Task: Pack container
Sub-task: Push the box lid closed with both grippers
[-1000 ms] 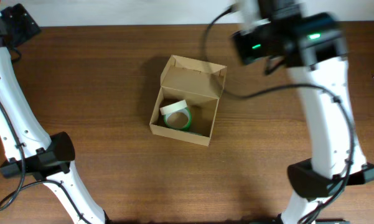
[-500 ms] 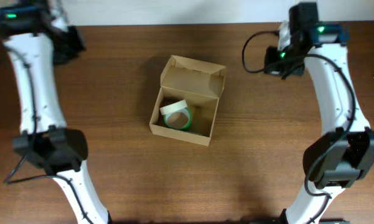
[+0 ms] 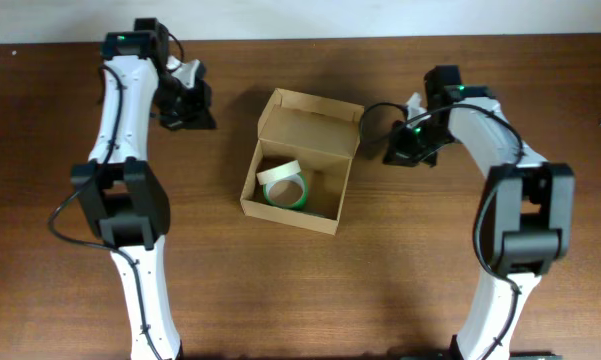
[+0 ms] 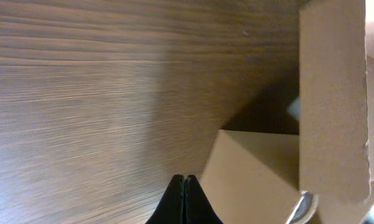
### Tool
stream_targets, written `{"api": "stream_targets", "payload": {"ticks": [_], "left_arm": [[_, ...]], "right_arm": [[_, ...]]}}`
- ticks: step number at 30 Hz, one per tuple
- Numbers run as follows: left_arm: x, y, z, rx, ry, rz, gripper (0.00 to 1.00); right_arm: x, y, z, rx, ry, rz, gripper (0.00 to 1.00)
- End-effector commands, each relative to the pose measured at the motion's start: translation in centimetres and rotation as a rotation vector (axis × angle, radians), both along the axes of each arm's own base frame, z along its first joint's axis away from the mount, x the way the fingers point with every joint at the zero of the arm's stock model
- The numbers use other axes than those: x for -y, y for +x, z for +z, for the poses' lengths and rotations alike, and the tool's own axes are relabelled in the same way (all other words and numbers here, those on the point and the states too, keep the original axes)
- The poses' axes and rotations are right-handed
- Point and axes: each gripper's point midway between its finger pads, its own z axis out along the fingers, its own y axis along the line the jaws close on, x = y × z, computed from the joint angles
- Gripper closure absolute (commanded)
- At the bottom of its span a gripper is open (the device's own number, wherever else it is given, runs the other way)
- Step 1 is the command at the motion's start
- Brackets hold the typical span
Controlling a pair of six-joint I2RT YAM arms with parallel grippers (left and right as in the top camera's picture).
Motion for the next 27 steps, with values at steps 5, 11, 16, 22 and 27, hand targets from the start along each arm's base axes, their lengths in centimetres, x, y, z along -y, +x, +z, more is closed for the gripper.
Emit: {"api": "stream_targets", "payload": {"ticks": [5, 11, 16, 22, 27], "left_arm": [[5.5, -0.2, -1.5, -0.033, -0.197, -0.079, 0.98], [8.0, 0.1, -1.0, -0.019, -0.275, -0.092, 0.98], [8.6, 0.1, -0.7, -0.013, -0.302, -0.098, 0.99], [8.6, 0.3, -0.6, -0.005, -0.302, -0.099, 0.99], [8.9, 1.1, 0.5, 0.041, -0.320, -0.110, 0.98]], "right_arm": [[-6.1, 1.7, 0.0, 0.079, 0.256, 0.081, 0.96], [-7.8, 3.9, 1.4, 0.198, 0.327, 0.109, 0.96], [-8.6, 4.6, 2.5, 0.253, 0.394, 0.135, 0.96], [-9.3, 5.2, 3.7, 0.305, 0.453, 0.162, 0.96], [-9.8, 5.3, 4.9, 0.338, 0.498, 0.199, 0.96]]}}
